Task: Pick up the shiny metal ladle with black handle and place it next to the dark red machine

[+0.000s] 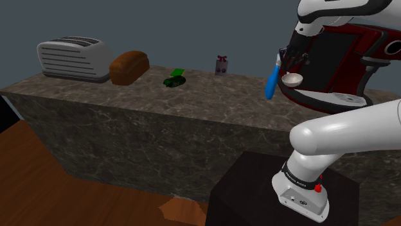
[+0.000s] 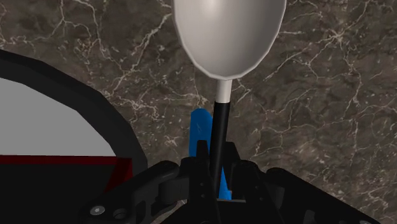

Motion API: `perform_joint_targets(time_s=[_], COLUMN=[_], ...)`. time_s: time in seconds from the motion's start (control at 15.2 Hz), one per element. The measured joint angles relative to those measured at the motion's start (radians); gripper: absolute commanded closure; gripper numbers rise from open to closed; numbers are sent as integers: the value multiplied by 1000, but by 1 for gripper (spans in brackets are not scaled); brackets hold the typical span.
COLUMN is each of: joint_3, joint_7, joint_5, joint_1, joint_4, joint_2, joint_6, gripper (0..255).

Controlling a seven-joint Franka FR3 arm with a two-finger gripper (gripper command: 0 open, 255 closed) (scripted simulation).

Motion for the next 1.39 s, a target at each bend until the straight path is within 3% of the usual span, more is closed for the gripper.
perform_joint_targets(time_s=[1.39], joint_3=[-44], joint_7=[-10], joint_5=[-29], joint_1=[-14], joint_4=[-259], joint_2=[31], joint_6=[290], gripper=[255])
